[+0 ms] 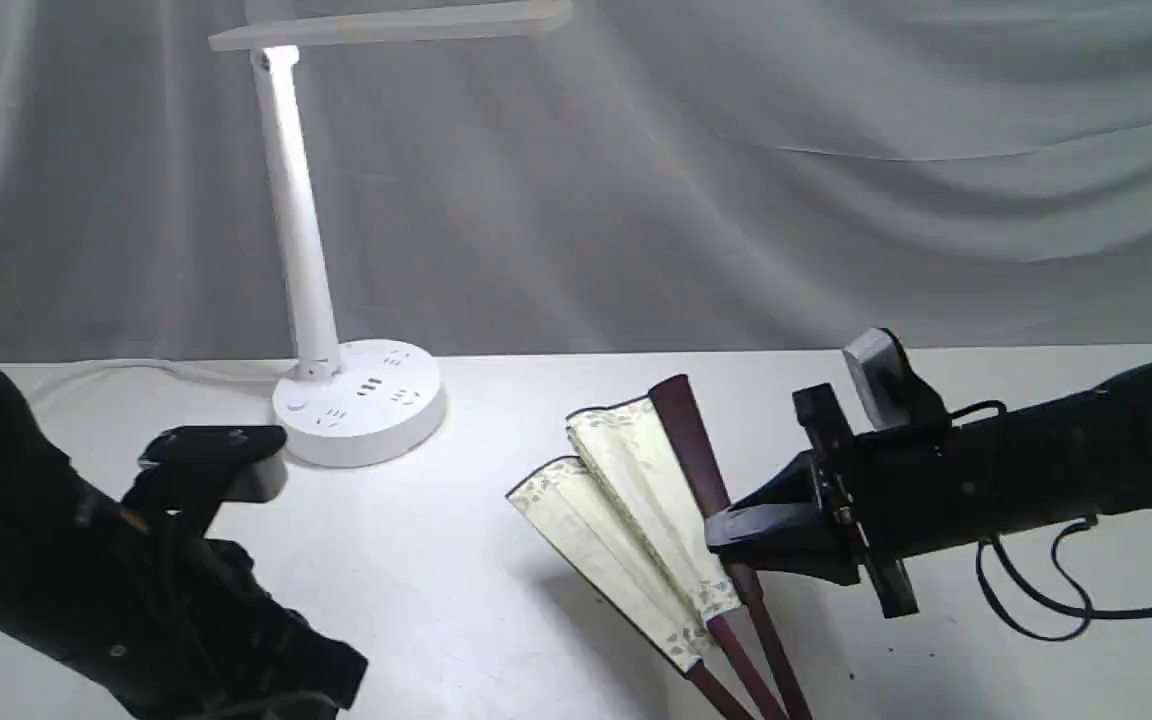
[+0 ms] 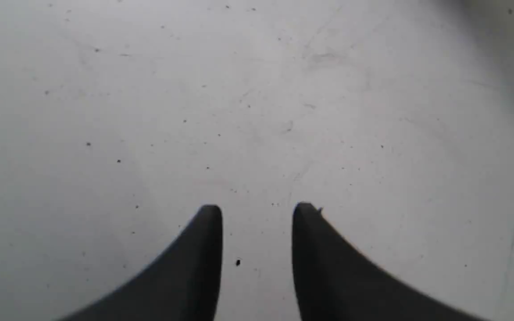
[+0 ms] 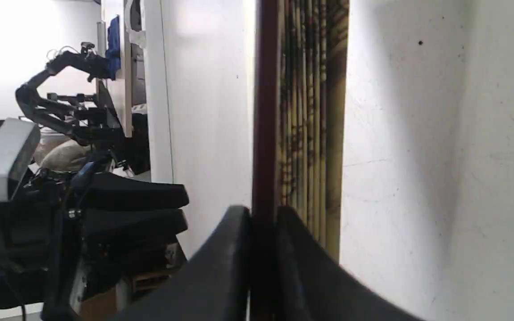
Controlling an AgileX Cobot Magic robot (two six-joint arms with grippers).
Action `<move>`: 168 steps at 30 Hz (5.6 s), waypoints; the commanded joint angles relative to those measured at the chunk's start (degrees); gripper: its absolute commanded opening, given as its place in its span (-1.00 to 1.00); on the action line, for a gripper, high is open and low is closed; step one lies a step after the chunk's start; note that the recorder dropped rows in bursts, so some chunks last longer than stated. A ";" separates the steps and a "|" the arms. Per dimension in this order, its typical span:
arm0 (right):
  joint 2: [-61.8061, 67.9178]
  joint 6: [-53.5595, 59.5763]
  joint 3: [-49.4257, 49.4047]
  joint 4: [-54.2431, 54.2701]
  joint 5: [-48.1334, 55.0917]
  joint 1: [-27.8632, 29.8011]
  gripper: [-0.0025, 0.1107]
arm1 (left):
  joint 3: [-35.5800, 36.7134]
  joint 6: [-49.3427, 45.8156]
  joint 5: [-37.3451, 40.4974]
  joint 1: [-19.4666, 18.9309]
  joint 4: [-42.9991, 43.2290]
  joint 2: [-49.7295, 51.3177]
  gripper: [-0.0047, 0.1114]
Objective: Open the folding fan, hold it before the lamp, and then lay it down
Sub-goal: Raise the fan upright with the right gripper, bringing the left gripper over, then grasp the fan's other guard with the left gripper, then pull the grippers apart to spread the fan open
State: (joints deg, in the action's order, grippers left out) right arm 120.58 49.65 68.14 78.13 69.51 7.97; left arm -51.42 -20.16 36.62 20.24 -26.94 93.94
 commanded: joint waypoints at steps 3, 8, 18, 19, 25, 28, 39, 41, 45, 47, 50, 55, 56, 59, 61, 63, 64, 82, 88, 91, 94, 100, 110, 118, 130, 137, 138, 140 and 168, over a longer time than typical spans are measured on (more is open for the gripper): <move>-3.85 3.04 -5.93 6.35 0.45 1.97 -0.96 | -0.27 0.69 -9.03 6.21 6.99 0.10 -0.44; -5.04 4.30 -9.22 8.33 0.45 3.39 -0.96 | -0.27 0.00 -20.20 7.76 6.42 0.10 -0.44; -5.05 5.40 -10.03 13.49 0.45 3.39 -0.96 | 1.51 1.30 -41.81 7.76 6.31 0.10 -0.44; -5.05 5.82 -10.03 15.25 0.45 3.39 -0.96 | 2.41 2.57 -44.86 7.76 6.31 0.10 -0.44; -5.05 8.06 -10.03 17.66 0.45 3.39 -0.96 | 9.22 14.56 -62.25 7.76 7.32 0.43 -0.45; -5.05 8.58 -10.03 17.76 0.45 3.39 -0.96 | 12.09 24.43 -68.95 7.76 11.90 1.35 -0.45; -5.05 10.18 -10.03 17.20 0.45 3.39 -0.96 | 13.77 54.21 -78.39 7.76 31.71 10.74 -0.45; -5.05 10.28 -10.03 17.20 0.45 3.39 -0.96 | 13.77 60.39 -78.39 7.76 32.56 11.51 -0.44; -5.05 10.31 -10.03 17.20 0.45 3.39 -0.96 | 13.77 70.15 -78.63 7.76 33.99 12.33 -0.44; -5.05 10.31 -10.03 17.20 0.45 3.39 -0.96 | 13.77 73.90 -79.45 7.76 33.99 12.33 -0.38; -5.05 10.31 -10.03 17.20 0.45 3.39 -0.96 | 13.77 77.57 -81.42 7.76 34.25 12.33 -0.16; -5.05 10.54 -10.03 17.20 0.45 3.39 -0.96 | 13.20 86.59 -84.55 7.76 38.40 14.61 0.08; -5.05 10.54 -10.03 17.20 0.45 3.39 -0.96 | 12.52 89.86 -84.42 7.76 40.18 15.62 0.08; -5.05 10.54 -10.03 17.20 0.45 3.39 -0.96 | 9.85 98.87 -85.62 7.76 46.32 18.97 0.08; -5.05 10.54 -10.03 17.09 0.45 3.39 -0.96 | 7.67 103.30 -88.96 7.76 50.26 21.52 0.08; -5.05 10.54 -10.03 17.09 0.45 3.39 -0.96 | 5.86 106.67 -91.63 7.76 52.21 23.43 0.08; -5.05 10.65 -10.03 17.17 0.45 3.39 -0.96 | 5.04 108.47 -92.78 7.76 52.62 24.68 0.08; -5.05 11.75 -10.03 16.23 0.45 3.39 -0.96 | -8.14 125.10 -101.79 7.76 54.14 37.85 0.08; -5.05 11.75 -10.03 14.98 0.45 3.39 -0.96 | -13.11 125.10 -103.21 7.76 54.25 39.96 0.07; -5.05 11.75 -10.03 15.29 0.45 3.39 -0.96 | -14.55 128.84 -103.35 7.76 54.15 41.13 0.03; -5.05 11.75 -10.03 16.10 0.45 3.39 -0.96 | -14.69 130.27 -103.75 7.76 54.28 41.66 -0.11; -5.05 11.75 -10.03 19.14 0.45 3.39 -0.96 | -14.69 130.27 -105.31 7.76 53.17 41.66 -0.41; -5.05 12.02 -10.03 19.24 0.45 2.71 -0.96 | -14.69 130.90 -105.31 7.76 51.36 41.66 -0.69; -5.05 12.02 -10.03 20.04 0.45 2.82 -0.96 | -14.69 131.16 -106.59 7.76 50.89 41.66 -0.92; -4.61 12.02 -10.03 21.82 -1.70 3.99 -0.96 | -14.69 131.30 -106.59 7.76 44.17 41.03 -0.92; -1.42 11.40 -10.03 21.82 0.45 7.86 -0.96 | -14.69 131.04 -106.59 7.76 40.17 39.28 -0.92; -0.95 11.40 -10.03 21.82 0.45 8.15 -0.96 | -14.69 130.89 -106.59 7.76 39.55 39.01 -0.92; -0.01 11.40 -10.03 21.82 0.45 9.44 -0.96 | -14.69 130.52 -106.59 7.76 39.26 38.81 -0.92; 1.64 11.52 -10.03 21.82 0.45 25.99 -0.96 | -14.69 123.11 -106.59 12.26 21.43 38.67 -0.92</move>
State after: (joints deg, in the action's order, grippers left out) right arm 122.00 58.96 58.25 101.62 72.64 32.34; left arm -65.82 101.09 -66.26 32.06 0.51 134.25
